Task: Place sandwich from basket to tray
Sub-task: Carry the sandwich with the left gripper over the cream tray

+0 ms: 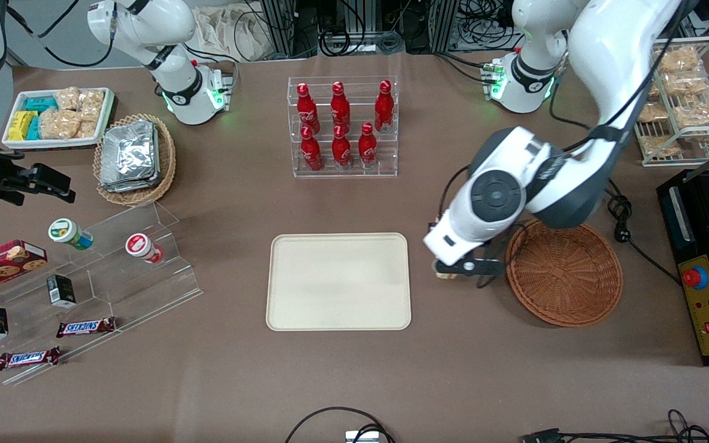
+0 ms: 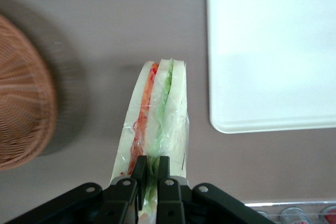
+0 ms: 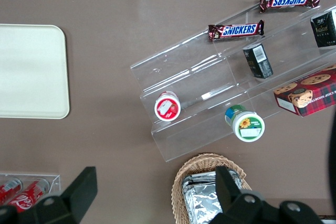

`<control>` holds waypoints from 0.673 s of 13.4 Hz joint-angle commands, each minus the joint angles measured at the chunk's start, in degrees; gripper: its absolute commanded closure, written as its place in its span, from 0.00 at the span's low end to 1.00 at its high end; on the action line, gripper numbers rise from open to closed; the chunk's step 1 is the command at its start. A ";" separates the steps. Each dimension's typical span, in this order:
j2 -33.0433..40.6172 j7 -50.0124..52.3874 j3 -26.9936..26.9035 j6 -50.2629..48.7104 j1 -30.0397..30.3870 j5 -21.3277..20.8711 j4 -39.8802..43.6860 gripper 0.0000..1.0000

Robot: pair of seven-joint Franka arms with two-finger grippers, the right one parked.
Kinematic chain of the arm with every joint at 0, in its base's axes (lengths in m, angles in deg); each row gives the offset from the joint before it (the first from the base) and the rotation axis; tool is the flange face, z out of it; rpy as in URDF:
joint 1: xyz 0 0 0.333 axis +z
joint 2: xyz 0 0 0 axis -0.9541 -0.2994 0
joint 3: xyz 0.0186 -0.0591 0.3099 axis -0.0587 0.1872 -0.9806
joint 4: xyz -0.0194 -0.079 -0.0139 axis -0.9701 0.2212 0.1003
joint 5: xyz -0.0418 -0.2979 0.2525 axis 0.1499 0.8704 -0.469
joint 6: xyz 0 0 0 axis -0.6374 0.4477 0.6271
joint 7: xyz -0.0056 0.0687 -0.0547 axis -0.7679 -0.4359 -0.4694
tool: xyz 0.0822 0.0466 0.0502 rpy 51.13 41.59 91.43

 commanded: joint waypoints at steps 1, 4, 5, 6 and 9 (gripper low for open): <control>-6.16 -0.53 -0.39 2.70 -2.47 -2.84 3.15 0.87; -9.33 1.65 -0.82 9.02 -6.94 -3.46 3.32 0.93; -9.78 3.41 -1.43 10.52 -8.17 -3.38 3.24 0.95; -9.78 3.86 -2.05 10.71 -8.71 -3.38 3.24 0.96; -10.66 3.95 -2.50 13.85 -8.71 -3.11 3.24 0.96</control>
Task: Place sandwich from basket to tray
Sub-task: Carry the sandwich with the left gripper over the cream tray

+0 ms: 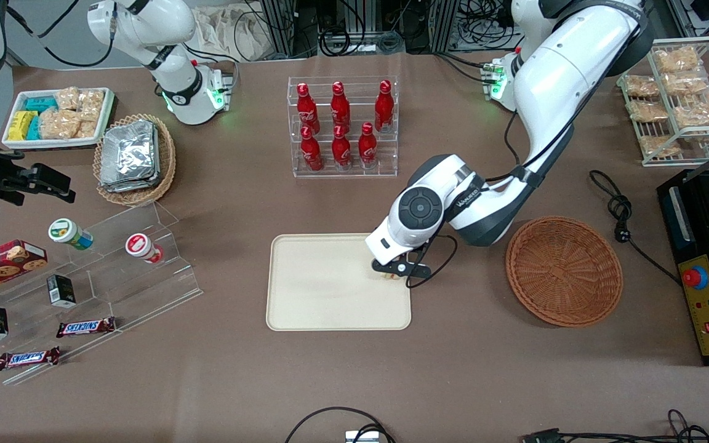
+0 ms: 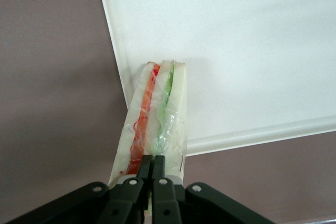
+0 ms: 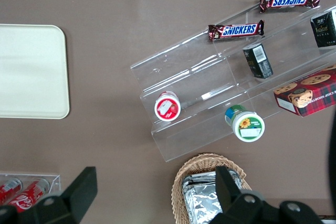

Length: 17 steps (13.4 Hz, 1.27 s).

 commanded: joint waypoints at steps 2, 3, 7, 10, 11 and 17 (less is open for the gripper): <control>-3.29 1.03 -0.55 8.34 -0.63 -0.92 2.19 0.95; -4.00 1.20 -0.55 12.38 -0.63 -0.92 2.11 0.95; -3.83 3.82 -1.78 14.00 -0.54 -1.18 1.67 0.90; -3.74 8.57 -1.78 14.00 -1.68 -1.18 1.84 0.86; -3.74 11.11 -1.78 14.09 -1.94 -1.18 1.84 0.85; -3.21 13.95 -1.78 14.18 -1.34 -0.92 2.19 0.46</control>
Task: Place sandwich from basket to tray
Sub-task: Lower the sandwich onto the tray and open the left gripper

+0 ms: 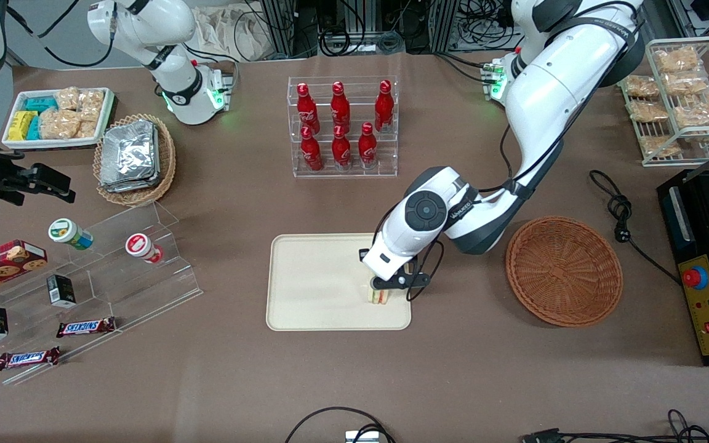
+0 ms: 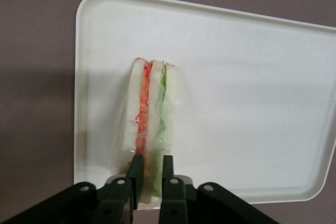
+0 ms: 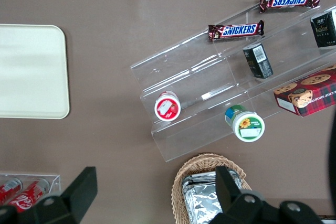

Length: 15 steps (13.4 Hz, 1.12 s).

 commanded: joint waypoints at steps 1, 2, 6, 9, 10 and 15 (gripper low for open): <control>0.66 0.81 -0.31 -0.21 0.07 -0.76 1.36 0.26; 1.88 1.50 -0.22 -0.30 0.77 -0.23 1.36 0.14; 10.04 3.26 -0.31 -15.44 1.82 -0.49 0.31 0.00; 17.51 3.62 -2.14 -17.79 2.18 -0.06 -8.98 0.00; 20.93 3.71 -3.11 -17.88 2.18 0.03 -12.75 0.00; 32.03 2.57 -8.21 -10.43 2.27 0.12 -29.38 0.00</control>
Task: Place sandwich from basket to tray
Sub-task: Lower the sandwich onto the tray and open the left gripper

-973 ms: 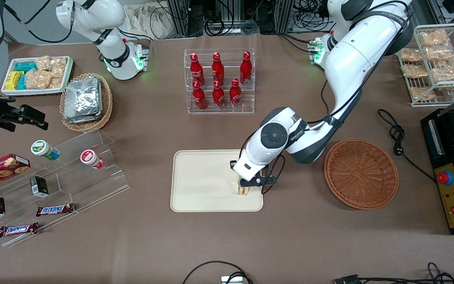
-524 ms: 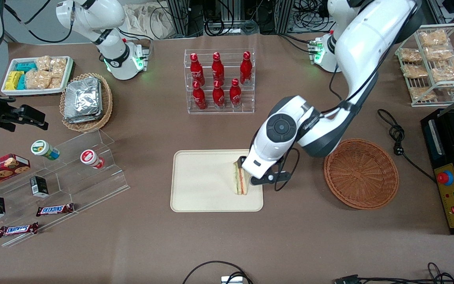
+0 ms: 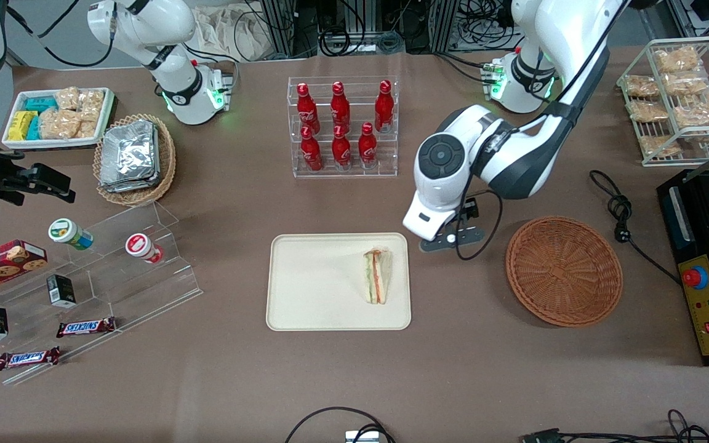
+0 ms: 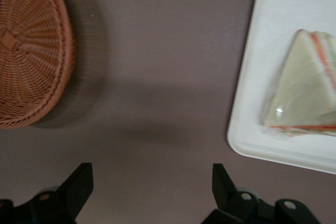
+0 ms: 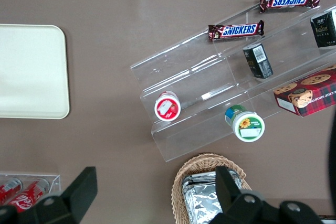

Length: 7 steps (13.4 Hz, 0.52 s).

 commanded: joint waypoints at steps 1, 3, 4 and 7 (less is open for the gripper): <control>6.77 -0.94 -2.10 5.29 0.44 0.28 -9.04 0.00; 7.73 -3.84 -3.49 5.04 0.35 3.43 -8.78 0.00; 8.26 -5.59 -4.81 5.03 0.35 4.05 -8.78 0.00; 9.32 -11.31 -7.54 4.86 0.35 4.76 -8.26 0.00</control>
